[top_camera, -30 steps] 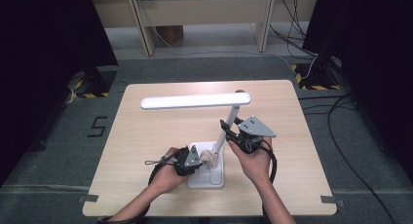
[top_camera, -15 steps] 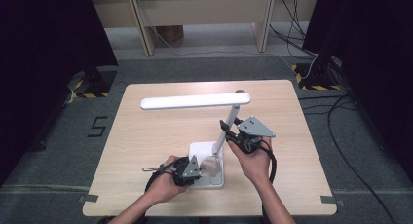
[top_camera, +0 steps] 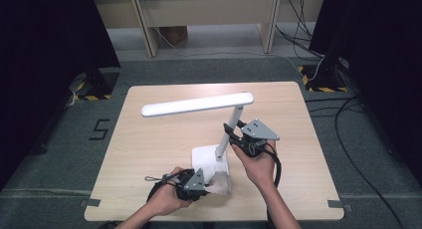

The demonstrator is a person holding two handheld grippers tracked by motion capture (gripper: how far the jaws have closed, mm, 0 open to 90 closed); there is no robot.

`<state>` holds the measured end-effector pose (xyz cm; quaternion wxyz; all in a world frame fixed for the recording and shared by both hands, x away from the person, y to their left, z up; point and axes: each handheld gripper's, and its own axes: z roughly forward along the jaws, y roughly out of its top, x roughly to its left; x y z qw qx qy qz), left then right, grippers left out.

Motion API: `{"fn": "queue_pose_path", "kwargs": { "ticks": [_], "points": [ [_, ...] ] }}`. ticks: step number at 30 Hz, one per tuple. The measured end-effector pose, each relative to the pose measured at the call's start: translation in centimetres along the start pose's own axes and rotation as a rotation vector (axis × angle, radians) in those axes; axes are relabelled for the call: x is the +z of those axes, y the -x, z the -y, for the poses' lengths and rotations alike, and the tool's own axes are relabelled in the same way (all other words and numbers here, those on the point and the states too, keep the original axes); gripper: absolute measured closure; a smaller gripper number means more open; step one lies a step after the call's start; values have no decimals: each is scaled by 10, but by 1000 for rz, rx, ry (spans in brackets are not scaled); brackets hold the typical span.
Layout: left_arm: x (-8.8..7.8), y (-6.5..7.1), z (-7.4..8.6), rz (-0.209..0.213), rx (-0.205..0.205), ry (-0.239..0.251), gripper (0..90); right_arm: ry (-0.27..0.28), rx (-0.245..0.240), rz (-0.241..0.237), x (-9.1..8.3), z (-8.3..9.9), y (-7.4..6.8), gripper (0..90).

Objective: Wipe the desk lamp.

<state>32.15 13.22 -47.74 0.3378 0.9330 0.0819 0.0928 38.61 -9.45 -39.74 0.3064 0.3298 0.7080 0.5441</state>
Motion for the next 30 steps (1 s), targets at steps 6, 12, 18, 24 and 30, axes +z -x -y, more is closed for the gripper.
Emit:
{"fn": "queue_pose_path", "kwargs": {
  "ticks": [6, 12, 18, 24, 30],
  "points": [
    [3, -15, -11, -105, -78, 47, 792, -2, 2, 1, 0, 0, 0, 609],
    [23, -32, -24, -208, -99, 38, 791, 0, 3, 1, 1, -1, 0, 608],
    [37, -38, -30, -218, -102, 1, 790, 3, 12, -3, 0, -1, 0, 608],
    [37, -39, -32, -207, -94, -7, 791, 4, 13, -2, 1, -1, 0, 607],
    [36, -33, -34, -186, -64, -7, 791, 0, 5, -1, 2, 0, 0, 608]
  ]
}}
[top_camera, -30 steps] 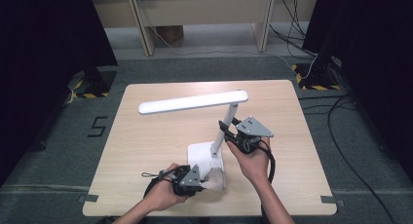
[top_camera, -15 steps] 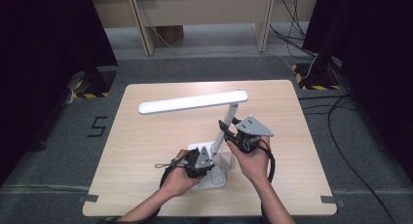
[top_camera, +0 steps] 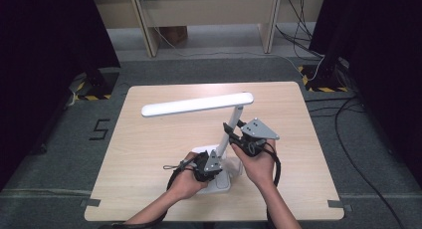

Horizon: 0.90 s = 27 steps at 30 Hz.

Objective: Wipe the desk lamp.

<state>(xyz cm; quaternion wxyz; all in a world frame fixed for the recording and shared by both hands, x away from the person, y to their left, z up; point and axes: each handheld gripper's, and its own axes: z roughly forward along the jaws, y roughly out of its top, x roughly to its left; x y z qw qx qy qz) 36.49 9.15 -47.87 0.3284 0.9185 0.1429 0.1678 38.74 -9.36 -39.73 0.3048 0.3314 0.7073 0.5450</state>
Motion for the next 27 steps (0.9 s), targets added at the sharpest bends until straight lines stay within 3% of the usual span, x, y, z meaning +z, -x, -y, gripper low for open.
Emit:
{"fn": "queue_pose_path", "kwargs": {
  "ticks": [20, 27],
  "points": [
    [-12, 36, -2, 111, 80, 14, 790, -4, -2, 3, 0, 1, -1, 610],
    [-15, 46, -3, 152, 91, 25, 790, -2, -1, 2, 0, 1, -1, 610]
  ]
}}
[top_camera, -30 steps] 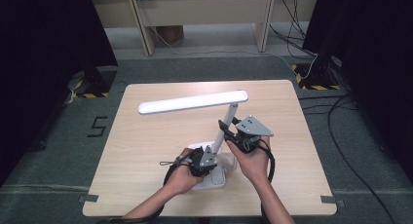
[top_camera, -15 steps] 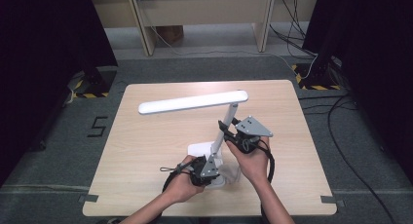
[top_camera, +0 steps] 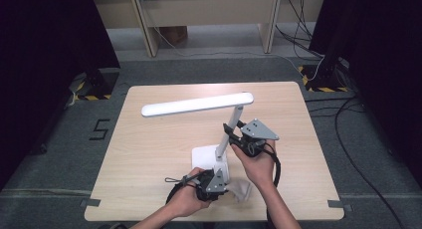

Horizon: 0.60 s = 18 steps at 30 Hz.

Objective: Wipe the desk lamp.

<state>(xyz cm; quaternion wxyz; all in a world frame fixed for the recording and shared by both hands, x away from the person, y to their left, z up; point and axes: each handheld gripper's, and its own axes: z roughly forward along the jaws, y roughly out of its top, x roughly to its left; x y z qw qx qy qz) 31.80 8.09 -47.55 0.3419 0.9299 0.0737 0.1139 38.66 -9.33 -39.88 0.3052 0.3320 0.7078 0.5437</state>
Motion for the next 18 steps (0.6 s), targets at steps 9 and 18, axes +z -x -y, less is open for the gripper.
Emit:
{"fn": "queue_pose_path", "kwargs": {
  "ticks": [9, 18],
  "points": [
    [-22, -6, 2, -26, -34, 44, 790, 0, 1, -2, -3, 0, 0, 599],
    [-60, -20, 15, -107, -59, 67, 789, 10, 7, -6, -5, -1, 1, 567]
  ]
}}
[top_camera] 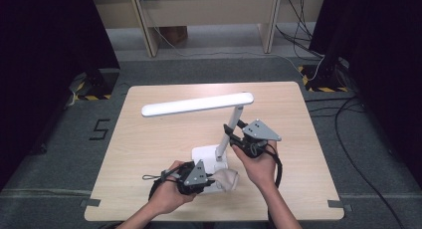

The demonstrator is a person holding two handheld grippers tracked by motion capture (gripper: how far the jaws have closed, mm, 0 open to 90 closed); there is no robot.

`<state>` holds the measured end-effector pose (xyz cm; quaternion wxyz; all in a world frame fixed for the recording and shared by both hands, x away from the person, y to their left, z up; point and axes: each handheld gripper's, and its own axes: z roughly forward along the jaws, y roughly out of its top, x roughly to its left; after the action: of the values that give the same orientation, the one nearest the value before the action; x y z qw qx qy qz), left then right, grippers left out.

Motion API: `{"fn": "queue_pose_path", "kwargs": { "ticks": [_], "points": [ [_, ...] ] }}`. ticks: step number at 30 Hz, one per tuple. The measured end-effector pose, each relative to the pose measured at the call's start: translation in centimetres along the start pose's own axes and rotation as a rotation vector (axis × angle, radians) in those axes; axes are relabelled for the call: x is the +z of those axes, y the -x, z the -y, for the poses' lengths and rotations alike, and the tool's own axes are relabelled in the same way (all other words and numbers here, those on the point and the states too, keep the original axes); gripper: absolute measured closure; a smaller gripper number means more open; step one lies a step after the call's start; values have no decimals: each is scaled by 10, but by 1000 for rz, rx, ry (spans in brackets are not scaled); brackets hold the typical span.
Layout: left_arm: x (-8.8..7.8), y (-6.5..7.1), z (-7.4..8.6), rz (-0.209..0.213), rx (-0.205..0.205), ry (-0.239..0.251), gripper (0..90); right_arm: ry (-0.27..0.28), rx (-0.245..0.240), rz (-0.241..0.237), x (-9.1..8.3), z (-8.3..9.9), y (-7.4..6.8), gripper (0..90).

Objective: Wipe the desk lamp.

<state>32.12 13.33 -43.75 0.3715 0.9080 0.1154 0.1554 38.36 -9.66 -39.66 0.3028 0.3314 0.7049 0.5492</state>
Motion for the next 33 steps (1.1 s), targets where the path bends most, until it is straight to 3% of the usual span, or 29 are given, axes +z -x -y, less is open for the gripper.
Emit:
{"fn": "queue_pose_path", "kwargs": {
  "ticks": [8, 13, 17, 21, 25, 28, 33],
  "points": [
    [-22, -21, 19, -86, -58, -11, 787, -1, 5, 0, -4, 0, -1, 550],
    [-30, -41, 32, -202, -115, -43, 774, 8, 7, -3, -7, 0, -1, 534],
    [-35, -65, 47, -292, -168, -79, 774, 10, 11, -3, -11, -1, -2, 522],
    [-41, -88, 77, -392, -252, -131, 775, 10, 11, -1, -17, 1, 0, 519],
    [-45, -106, 113, -462, -360, -171, 772, 11, 13, -4, -23, 6, -1, 515],
    [-46, -112, 132, -501, -423, -171, 758, 9, 26, -9, -27, 13, -2, 515],
    [-44, -112, 149, -538, -475, -159, 742, -18, 23, -9, -30, 26, -3, 522]
  ]
}}
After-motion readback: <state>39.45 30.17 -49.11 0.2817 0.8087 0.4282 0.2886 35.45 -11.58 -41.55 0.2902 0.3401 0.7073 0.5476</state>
